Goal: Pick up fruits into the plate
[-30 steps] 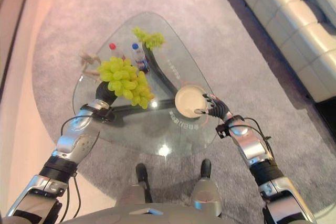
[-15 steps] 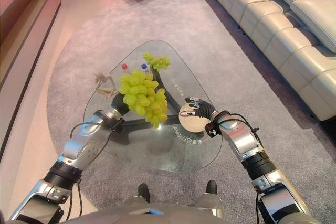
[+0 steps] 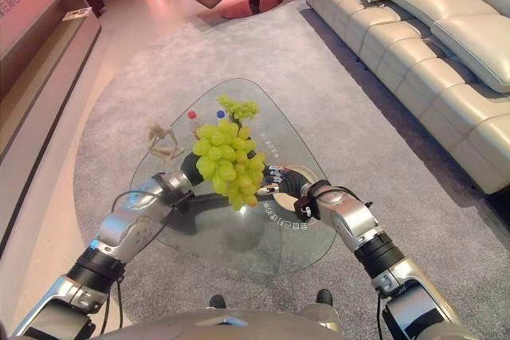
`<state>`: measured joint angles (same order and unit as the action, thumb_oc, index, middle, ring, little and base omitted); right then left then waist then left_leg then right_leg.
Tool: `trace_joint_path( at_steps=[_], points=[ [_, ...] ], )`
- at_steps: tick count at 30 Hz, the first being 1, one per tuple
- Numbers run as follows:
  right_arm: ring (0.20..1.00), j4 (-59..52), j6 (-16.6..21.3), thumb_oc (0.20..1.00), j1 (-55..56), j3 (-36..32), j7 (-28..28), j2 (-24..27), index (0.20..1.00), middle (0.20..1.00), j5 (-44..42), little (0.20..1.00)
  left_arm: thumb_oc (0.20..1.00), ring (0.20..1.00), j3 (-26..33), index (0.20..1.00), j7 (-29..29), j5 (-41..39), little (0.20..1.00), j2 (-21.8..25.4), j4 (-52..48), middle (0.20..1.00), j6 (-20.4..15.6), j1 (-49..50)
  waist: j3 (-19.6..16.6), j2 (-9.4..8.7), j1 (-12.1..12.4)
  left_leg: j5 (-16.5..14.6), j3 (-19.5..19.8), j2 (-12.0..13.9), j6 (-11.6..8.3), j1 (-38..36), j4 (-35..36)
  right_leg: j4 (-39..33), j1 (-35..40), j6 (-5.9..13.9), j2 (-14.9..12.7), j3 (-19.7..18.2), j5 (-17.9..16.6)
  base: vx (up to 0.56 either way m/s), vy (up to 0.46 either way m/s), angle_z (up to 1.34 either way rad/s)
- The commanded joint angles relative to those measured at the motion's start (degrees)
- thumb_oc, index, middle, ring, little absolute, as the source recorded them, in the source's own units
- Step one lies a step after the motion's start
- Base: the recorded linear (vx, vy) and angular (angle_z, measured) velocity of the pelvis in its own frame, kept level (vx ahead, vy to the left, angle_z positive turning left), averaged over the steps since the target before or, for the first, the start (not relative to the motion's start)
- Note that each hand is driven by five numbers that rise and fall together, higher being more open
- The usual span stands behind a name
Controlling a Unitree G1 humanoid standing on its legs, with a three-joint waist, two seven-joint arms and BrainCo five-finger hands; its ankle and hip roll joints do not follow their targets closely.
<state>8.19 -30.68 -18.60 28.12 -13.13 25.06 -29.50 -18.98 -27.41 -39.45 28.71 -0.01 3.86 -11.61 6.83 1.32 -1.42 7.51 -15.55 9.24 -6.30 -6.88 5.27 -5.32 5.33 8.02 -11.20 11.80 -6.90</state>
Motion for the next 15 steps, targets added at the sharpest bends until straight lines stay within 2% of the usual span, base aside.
trace_joint_path(
  at_steps=[1,7,15],
  points=[
    [1.0,-1.7,1.5,1.0,-6.0,0.9,-1.9,-3.2,1.0,1.0,-5.9,1.0,0.2,0.2,-3.1,0.2,-2.7,-3.9,0.2,1.6,-3.9,0.2,-0.8,-3.6,-0.9,-0.65,1.2,-3.4,-0.8,1.7,-0.9,-0.9,-1.4,1.4,2.2,-0.12,-2.1,5.6,1.7,0.0,0.0,0.0],
    [1.0,-2.4,-0.2,1.0,-6.8,1.7,-3.8,-2.7,1.0,1.0,-10.5,1.0,0.2,0.2,-3.8,0.2,-3.8,-3.5,0.2,2.8,-2.9,0.2,-0.1,-3.9,-1.2,-0.85,1.5,-3.4,-1.4,2.0,-0.81,-0.9,-1.4,1.9,2.1,-0.04,-2.2,6.4,1.9,0.0,-0.006,-0.04],
    [1.0,-3.6,-5.1,1.0,-6.5,3.2,-11.3,-0.4,1.0,1.0,-18.1,1.0,0.2,0.2,-3.5,0.2,-6.8,-2.0,0.2,6.3,-1.2,0.2,-0.5,-3.1,-1.6,-1.04,2.2,-3.2,-1.8,2.0,-0.74,-0.8,-1.5,2.5,2.3,-0.15,-2.3,7.5,2.3,0.0,0.004,-0.01]
  ],
)
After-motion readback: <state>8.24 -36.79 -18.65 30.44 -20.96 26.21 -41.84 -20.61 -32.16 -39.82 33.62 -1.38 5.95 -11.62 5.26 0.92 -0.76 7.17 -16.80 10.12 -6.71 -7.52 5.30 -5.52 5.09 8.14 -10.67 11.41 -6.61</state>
